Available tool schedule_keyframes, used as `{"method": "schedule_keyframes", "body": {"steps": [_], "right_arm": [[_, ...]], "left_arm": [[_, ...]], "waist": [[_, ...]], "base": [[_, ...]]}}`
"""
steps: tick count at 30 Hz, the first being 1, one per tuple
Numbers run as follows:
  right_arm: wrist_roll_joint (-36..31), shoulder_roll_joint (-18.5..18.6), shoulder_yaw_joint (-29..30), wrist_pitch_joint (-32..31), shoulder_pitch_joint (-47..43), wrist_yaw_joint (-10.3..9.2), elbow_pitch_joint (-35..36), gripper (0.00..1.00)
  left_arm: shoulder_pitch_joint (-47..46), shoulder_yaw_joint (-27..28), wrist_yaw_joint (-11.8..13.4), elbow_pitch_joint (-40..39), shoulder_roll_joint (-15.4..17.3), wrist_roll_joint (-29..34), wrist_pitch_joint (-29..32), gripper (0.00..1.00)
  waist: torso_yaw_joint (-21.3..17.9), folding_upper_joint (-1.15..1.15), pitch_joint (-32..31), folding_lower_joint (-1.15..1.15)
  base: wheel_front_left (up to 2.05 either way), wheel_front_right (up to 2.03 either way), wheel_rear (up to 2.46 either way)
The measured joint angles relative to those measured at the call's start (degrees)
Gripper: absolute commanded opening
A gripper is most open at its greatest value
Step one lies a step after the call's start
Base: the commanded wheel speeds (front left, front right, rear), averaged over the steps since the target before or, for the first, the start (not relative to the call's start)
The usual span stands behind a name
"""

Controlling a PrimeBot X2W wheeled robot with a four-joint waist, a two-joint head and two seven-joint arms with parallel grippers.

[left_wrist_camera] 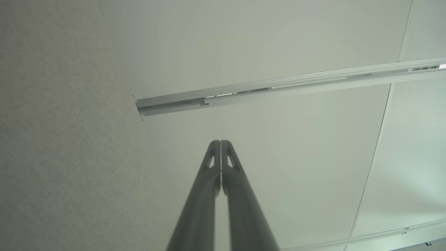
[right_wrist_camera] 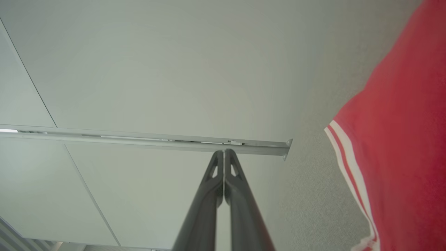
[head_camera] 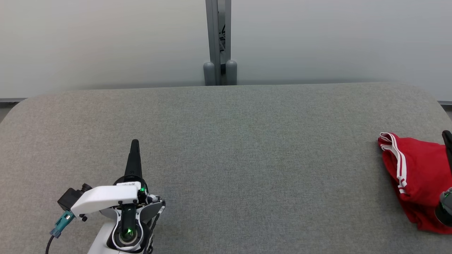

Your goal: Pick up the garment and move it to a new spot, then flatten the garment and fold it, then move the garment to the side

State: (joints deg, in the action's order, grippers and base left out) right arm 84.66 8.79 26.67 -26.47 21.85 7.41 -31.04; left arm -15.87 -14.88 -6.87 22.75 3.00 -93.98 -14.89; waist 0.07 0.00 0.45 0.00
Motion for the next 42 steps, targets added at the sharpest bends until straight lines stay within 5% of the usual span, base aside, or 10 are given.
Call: {"method": "schedule_keyframes", "body": {"steps": [42], "right_arm": [[4.1, 0.6, 0.3, -1.2, 1.2, 0.0, -1.5, 0.0]], "left_arm": [[-1.0, -0.2, -0.6, 0.5, -0.3, -3.4, 0.0, 0.0]], "waist": [[-0.1, 0.0, 0.1, 0.0]], "base": [[0.0, 0.0, 0.0]]}}
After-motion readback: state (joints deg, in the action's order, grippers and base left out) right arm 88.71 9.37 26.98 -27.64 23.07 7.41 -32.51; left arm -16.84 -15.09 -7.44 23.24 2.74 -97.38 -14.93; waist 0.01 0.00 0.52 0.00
